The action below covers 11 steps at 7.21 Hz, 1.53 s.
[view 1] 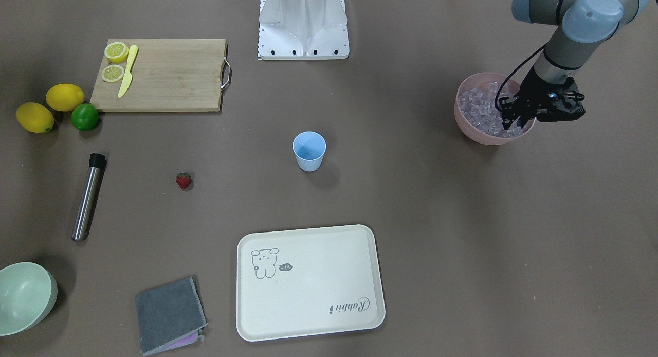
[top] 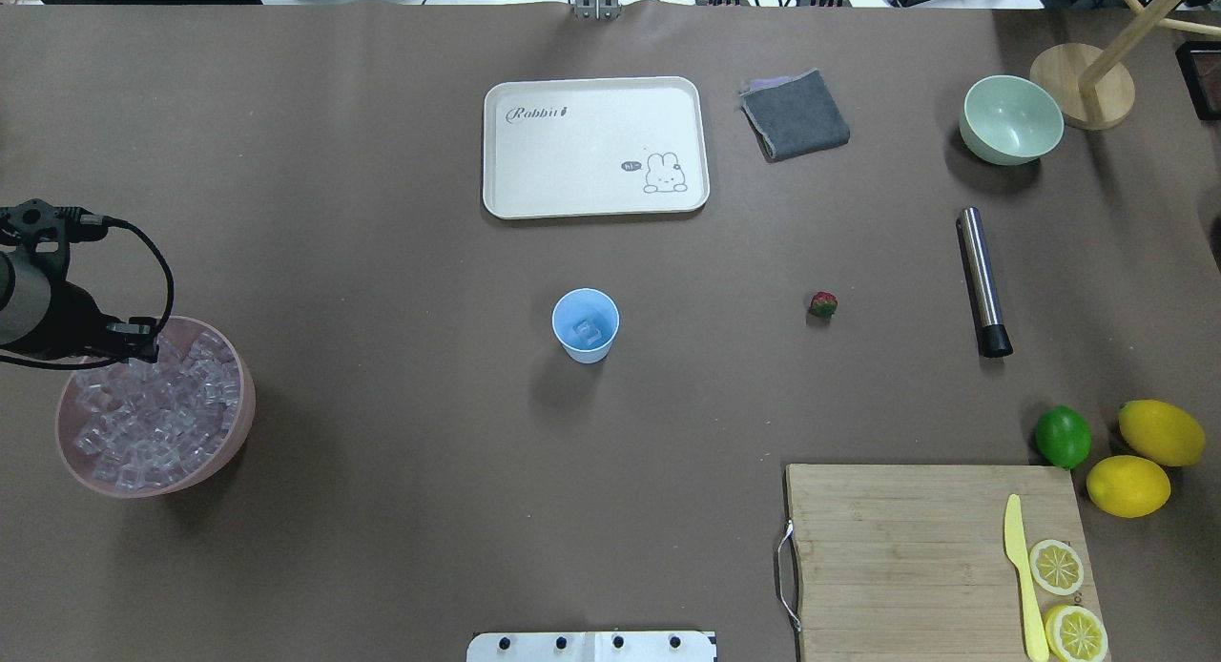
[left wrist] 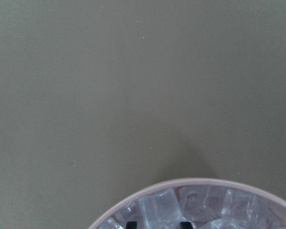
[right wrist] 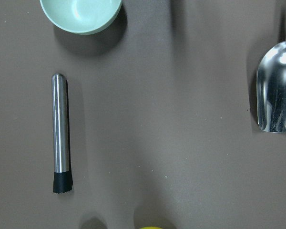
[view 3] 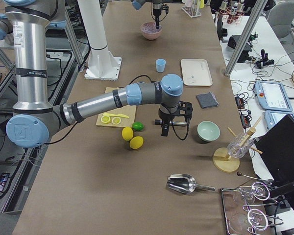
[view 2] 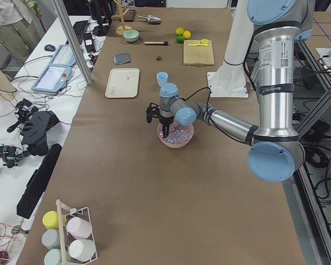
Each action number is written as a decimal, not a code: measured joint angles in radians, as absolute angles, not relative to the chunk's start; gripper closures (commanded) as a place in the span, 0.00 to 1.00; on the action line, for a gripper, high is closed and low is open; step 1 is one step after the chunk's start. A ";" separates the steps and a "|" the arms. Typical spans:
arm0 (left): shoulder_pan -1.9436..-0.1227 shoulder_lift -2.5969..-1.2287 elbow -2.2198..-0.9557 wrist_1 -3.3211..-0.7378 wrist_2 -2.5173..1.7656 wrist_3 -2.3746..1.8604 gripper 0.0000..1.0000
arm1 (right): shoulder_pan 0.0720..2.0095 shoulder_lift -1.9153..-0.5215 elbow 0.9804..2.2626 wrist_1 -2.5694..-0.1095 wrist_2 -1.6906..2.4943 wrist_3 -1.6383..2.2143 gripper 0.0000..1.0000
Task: Mash ice and strawberries in cup
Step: 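Lower the left gripper into the ice cubes, then close the left gripper on another ice cube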
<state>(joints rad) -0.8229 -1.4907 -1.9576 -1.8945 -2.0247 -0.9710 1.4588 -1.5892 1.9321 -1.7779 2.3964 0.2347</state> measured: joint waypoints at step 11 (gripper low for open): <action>-0.828 -1.494 -1.980 -1.891 -1.989 -0.972 0.05 | 1.459 -1.598 1.933 -1.778 2.397 0.235 0.00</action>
